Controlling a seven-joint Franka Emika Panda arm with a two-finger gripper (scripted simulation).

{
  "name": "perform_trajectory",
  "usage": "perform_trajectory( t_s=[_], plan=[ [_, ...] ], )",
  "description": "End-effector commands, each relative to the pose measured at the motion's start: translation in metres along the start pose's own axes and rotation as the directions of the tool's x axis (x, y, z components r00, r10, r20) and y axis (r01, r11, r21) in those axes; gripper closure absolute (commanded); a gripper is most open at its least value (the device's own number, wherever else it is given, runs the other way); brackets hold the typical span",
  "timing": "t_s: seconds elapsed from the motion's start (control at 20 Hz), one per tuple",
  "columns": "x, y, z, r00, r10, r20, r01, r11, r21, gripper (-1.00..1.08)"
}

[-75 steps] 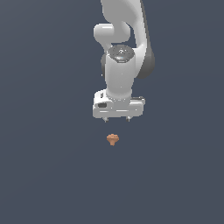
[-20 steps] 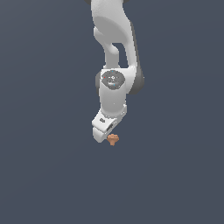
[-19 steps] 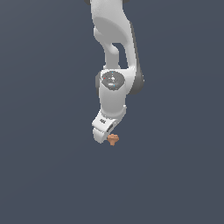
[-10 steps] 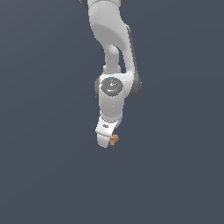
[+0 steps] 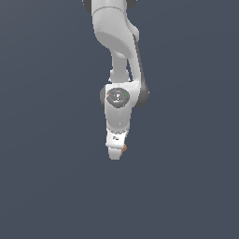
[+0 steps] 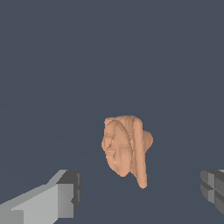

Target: Pick up the object and move it to a goal position.

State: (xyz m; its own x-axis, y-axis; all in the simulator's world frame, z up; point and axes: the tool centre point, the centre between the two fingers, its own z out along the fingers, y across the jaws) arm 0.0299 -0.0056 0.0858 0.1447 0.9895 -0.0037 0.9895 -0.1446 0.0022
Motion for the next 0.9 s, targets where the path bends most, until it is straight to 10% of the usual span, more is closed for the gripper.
perform_trajectory(
  t_s=[0.0, 0.85],
  plan=[
    [0.0, 0.0, 0.003, 0.999, -0.037, -0.002, 0.037, 0.999, 0.001, -0.92],
    [0.0, -0.001, 0.03, 0.997, -0.08, -0.004, 0.08, 0.997, 0.002, -0.92]
  ],
)
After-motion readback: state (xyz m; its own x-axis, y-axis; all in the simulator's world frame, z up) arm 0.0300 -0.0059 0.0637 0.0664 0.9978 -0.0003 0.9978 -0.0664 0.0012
